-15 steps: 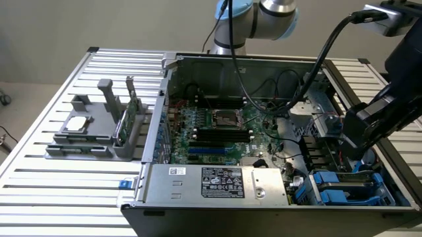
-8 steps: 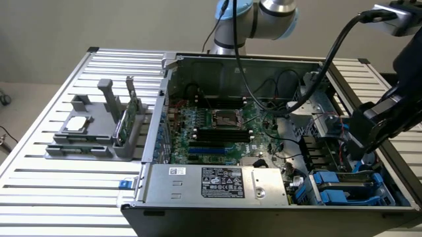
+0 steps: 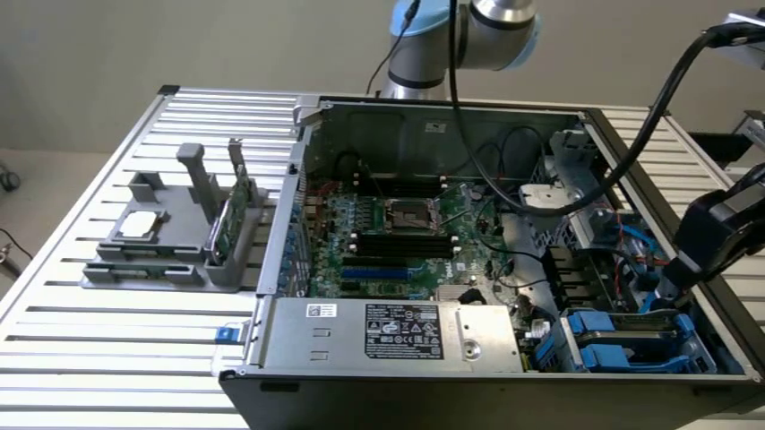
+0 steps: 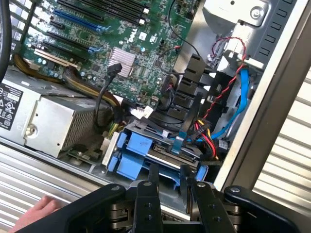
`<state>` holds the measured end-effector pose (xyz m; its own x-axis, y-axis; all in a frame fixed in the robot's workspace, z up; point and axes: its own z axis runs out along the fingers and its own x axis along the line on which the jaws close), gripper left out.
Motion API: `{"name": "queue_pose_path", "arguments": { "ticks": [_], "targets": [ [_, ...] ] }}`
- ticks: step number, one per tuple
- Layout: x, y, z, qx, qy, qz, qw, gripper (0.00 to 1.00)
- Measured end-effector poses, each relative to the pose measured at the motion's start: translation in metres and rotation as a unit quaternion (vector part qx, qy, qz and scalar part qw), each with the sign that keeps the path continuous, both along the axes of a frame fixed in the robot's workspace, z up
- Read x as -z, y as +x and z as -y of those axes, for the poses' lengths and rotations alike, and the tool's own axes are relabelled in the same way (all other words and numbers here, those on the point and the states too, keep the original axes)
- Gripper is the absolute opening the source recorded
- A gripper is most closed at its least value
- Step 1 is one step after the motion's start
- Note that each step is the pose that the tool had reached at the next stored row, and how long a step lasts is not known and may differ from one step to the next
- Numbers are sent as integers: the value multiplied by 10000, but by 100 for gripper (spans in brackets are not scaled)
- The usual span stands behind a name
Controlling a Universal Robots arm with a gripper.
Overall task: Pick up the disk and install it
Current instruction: 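Insert the first disk wire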
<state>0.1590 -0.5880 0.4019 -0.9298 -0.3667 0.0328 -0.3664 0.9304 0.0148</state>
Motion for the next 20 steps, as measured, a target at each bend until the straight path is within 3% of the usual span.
{"name": "queue_pose_path", "arguments": {
  "ticks": [5, 11, 16, 20],
  "targets": [
    [36, 49, 42, 46, 1, 0, 10000, 32],
    [113, 51, 59, 351, 0, 0, 9994, 32],
    [186, 50, 60, 712, 0, 0, 9975, 32],
    [243, 50, 60, 1041, 0, 0, 9946, 32]
  ]
}}
